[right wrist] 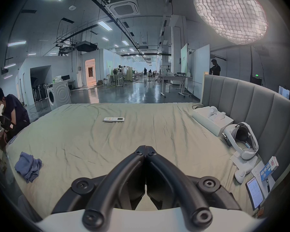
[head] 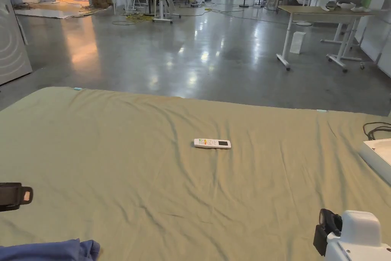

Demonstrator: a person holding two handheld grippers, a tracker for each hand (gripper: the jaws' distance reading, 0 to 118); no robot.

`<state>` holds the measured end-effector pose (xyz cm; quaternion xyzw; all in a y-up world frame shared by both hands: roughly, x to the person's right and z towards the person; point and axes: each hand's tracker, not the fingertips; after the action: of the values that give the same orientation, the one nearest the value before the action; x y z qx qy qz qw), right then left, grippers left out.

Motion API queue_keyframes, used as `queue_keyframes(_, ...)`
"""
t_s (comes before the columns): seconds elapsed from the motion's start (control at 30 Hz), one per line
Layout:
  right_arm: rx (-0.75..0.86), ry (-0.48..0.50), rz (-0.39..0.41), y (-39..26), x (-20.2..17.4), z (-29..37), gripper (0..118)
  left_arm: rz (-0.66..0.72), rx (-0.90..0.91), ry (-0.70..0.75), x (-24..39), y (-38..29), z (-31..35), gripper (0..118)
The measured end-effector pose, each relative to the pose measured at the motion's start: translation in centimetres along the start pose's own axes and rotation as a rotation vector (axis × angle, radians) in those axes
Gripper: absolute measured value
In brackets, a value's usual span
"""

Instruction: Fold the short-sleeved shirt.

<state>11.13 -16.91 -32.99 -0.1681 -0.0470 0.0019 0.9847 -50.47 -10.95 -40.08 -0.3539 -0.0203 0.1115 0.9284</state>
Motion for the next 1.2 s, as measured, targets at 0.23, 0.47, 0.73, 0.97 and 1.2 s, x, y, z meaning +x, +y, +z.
queue_keyframes(0.23, 0.034, -0.004, -0.005, 1.4, 0.3, 0.4, 0, -0.112, 0.294, -0.084, 13.0, -4.5, 0.2, 43)
queue_keyframes(0.47, 0.058, -0.005, -0.014, 1.7, 0.5, 1.0, 0, -0.245, 0.383, -0.045, 22.8, -8.7, -1.7, 9)
queue_keyframes(0.73, 0.074, -0.003, -0.017, 1.6, 0.3, 1.7, 0, -0.283, 0.505, -0.065, 28.0, -11.3, -0.7, 2)
queue_keyframes(0.97, 0.088, -0.013, -0.009, 1.4, 0.2, 2.1, 0, -0.264, 0.525, -0.065, 28.4, -11.6, -0.5, 2)
queue_keyframes(1.2, 0.092, -0.023, -0.026, 1.5, 0.3, 2.0, 0, -0.24, 0.521, -0.061, 27.4, -11.4, -0.4, 2)
